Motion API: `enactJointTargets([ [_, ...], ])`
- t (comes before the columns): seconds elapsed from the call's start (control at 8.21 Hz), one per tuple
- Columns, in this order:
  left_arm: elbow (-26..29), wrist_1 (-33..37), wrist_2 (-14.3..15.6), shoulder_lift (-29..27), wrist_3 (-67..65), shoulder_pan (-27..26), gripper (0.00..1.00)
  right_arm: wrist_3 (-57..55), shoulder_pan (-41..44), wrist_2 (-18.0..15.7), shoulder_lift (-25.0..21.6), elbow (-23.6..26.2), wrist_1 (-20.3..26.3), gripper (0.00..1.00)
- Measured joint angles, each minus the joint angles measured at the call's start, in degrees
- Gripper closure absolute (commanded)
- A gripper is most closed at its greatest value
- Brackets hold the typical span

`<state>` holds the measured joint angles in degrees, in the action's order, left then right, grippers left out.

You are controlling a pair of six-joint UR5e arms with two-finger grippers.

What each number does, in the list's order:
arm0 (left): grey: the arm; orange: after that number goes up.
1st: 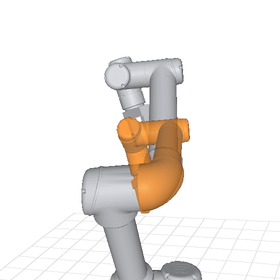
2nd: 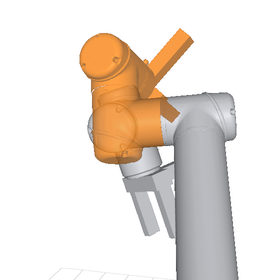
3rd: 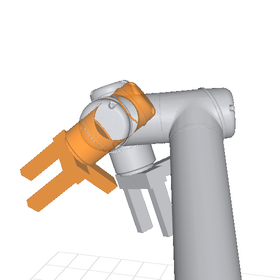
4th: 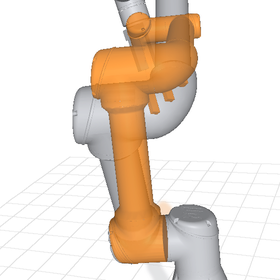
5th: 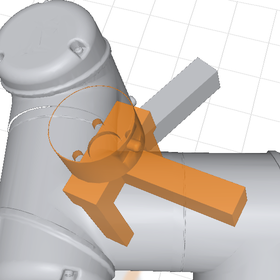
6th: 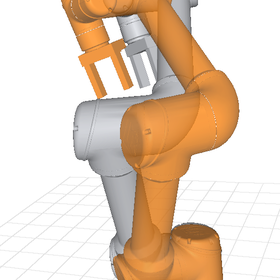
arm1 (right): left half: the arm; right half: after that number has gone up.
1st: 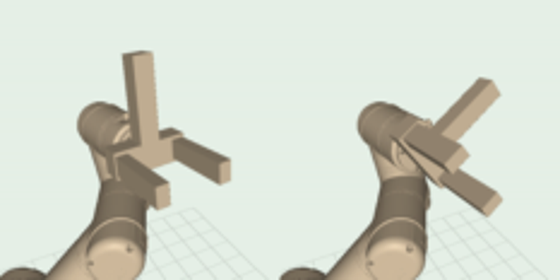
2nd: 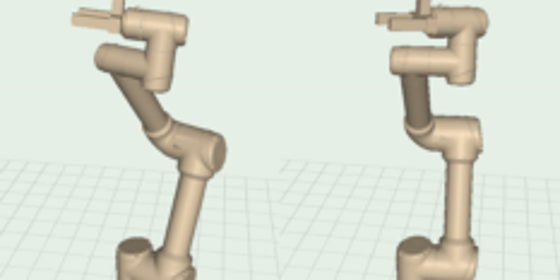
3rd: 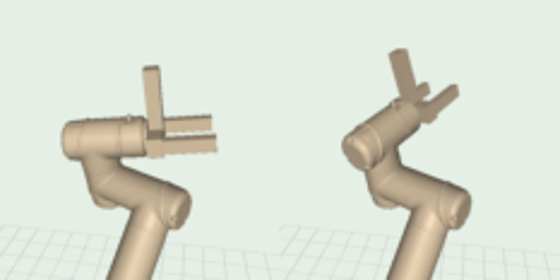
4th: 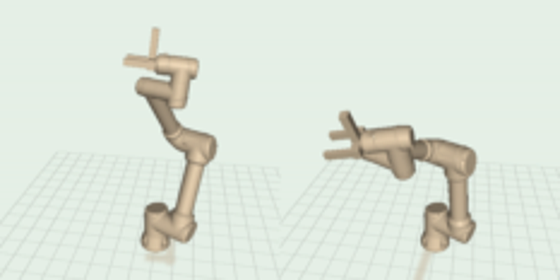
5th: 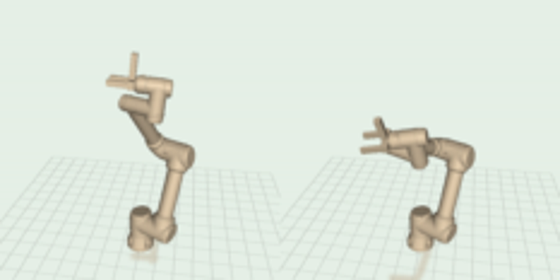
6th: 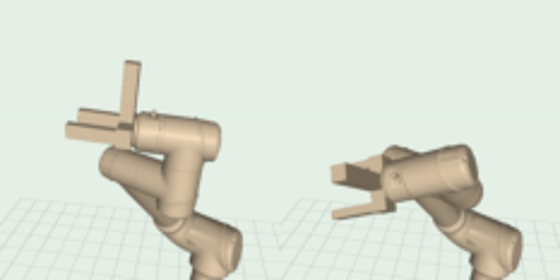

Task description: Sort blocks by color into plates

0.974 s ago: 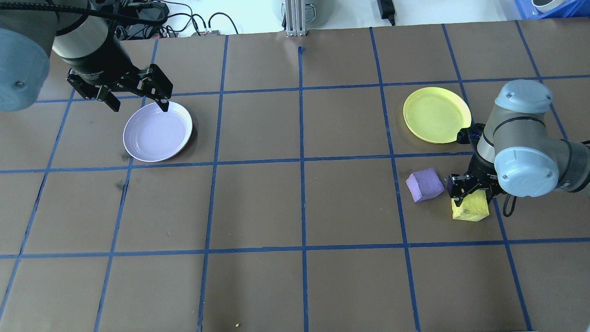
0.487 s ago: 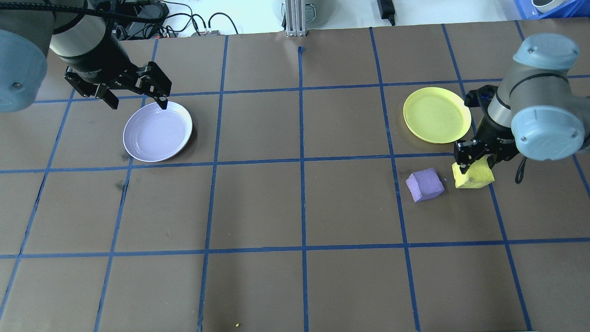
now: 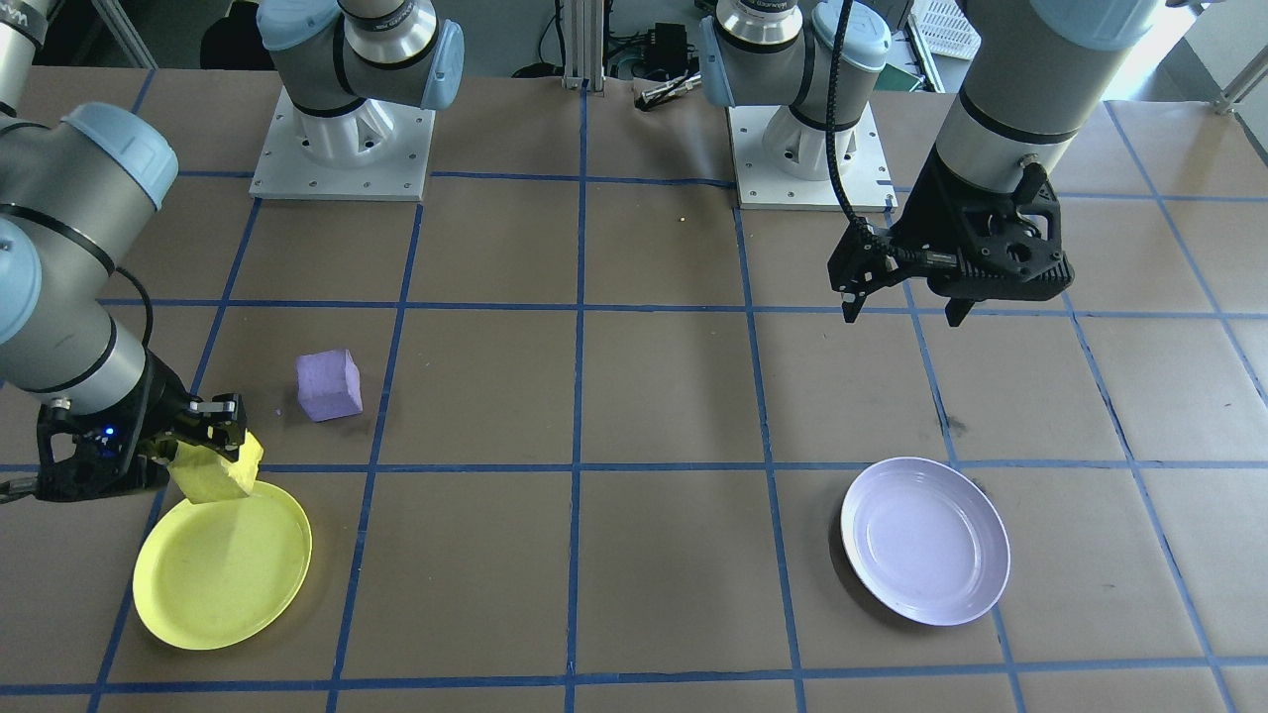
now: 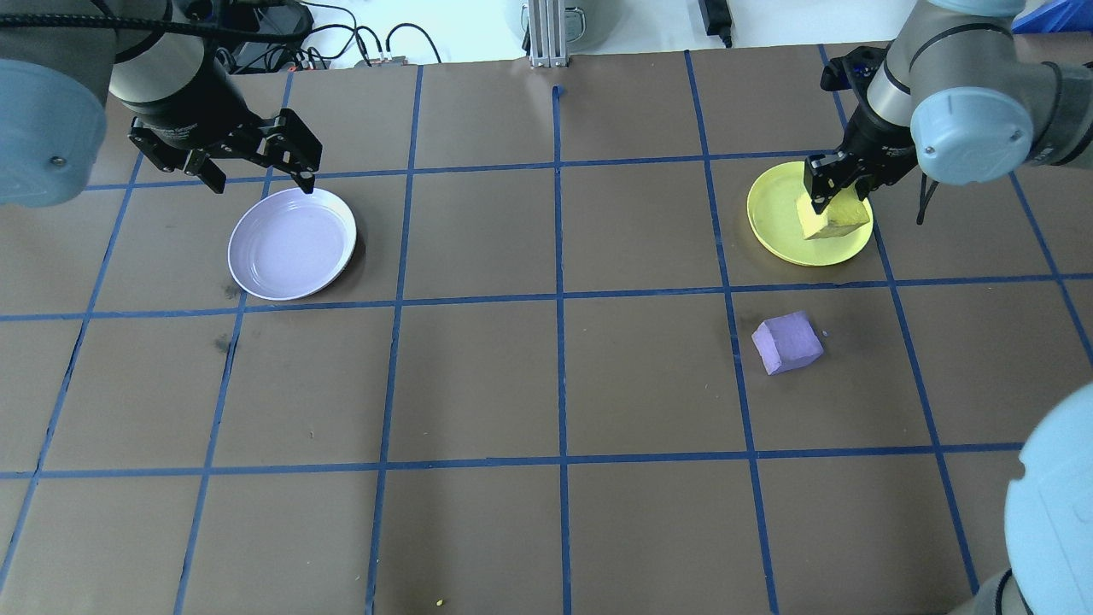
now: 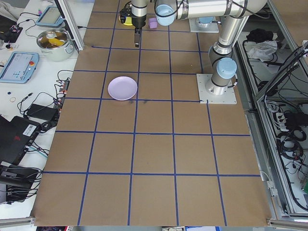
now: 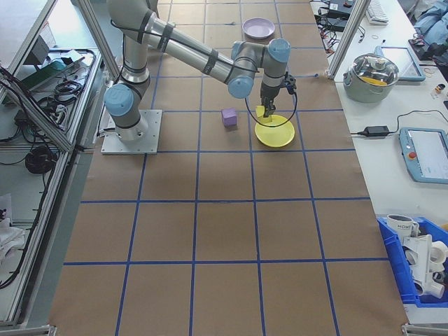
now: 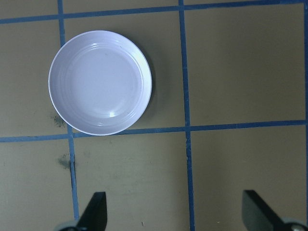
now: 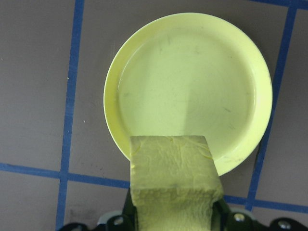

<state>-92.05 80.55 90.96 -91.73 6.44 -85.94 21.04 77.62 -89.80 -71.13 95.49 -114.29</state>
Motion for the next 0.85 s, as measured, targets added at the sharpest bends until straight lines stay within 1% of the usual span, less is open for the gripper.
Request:
enactJointTargets([
  [0.12,-0.08,-0.62,0.10,-0.03,-0.02,0.00,0.00,0.74,0.21,0.10,2.20,-1.39,-1.01,0.00],
  [0.37,-0.34,-0.75,0.20,0.12,-0.02,0.02,0.00,1.33,0.31,0.04,3.85,-2.13,-1.69,0.00],
  [0.73,-0.79,-0.75,0.20,0.23,-0.03,0.07,0.00,-0.26,0.60,0.49,3.90,-2.09,-1.16,0.00],
  [0.85,-0.81,-0.74,0.19,0.23,-0.03,0.05,0.00,-1.96,1.68,1.81,3.38,-0.93,-0.29,0.00],
])
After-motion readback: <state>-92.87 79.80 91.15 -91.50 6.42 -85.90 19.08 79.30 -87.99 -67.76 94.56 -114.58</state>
